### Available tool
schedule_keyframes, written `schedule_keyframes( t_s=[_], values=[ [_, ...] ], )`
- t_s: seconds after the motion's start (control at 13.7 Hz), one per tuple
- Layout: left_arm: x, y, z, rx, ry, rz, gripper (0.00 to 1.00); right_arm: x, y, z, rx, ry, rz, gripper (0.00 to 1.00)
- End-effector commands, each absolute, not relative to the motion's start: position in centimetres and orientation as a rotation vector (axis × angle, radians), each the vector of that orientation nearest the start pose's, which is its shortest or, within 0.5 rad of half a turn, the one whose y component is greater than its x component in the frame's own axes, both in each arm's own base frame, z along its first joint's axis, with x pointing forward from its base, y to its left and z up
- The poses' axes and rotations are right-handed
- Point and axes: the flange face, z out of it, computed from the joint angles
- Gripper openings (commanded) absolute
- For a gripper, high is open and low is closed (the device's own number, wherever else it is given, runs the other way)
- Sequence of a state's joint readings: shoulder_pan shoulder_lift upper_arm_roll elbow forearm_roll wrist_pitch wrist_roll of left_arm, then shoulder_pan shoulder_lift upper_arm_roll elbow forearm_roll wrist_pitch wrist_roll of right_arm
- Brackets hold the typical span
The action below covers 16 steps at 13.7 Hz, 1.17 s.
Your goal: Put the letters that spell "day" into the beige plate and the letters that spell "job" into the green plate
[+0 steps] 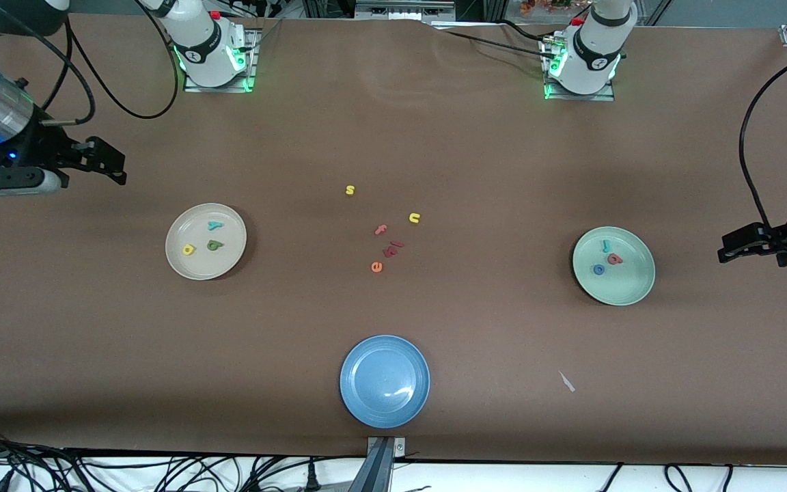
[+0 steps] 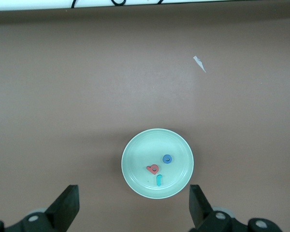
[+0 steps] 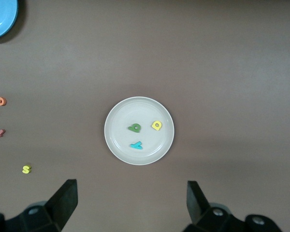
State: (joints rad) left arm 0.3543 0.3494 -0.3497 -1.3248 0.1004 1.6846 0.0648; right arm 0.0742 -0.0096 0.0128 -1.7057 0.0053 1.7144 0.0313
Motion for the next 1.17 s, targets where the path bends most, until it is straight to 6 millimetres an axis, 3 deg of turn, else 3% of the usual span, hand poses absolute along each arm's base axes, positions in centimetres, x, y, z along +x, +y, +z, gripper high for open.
schedule_keyframes(
  t_s=[0.0, 0.58, 0.73, 0.88, 1.1],
  values=[
    [66.1, 4.9, 55.5, -3.159, 0.127, -0.057, 1.0, 55.0, 4.5, 57.6, -3.116, -0.069, -0.003, 1.0],
    [65.7, 4.9, 56.5, -3.147, 0.128, -0.076, 1.0, 55.0, 4.1, 56.6, -3.13, -0.084, 0.03, 1.0],
    [65.4, 4.3, 56.9, -3.138, 0.146, -0.08, 1.0, 55.1, 4.1, 56.6, -3.133, -0.084, 0.022, 1.0],
    [64.6, 2.4, 58.1, -3.109, 0.212, -0.073, 1.0, 55.1, 4.1, 56.6, -3.136, -0.085, 0.024, 1.0],
    [64.3, 2.4, 58.6, -3.05, 0.314, -0.061, 1.0, 55.0, 4.0, 56.6, -3.136, -0.085, 0.029, 1.0]
  ],
)
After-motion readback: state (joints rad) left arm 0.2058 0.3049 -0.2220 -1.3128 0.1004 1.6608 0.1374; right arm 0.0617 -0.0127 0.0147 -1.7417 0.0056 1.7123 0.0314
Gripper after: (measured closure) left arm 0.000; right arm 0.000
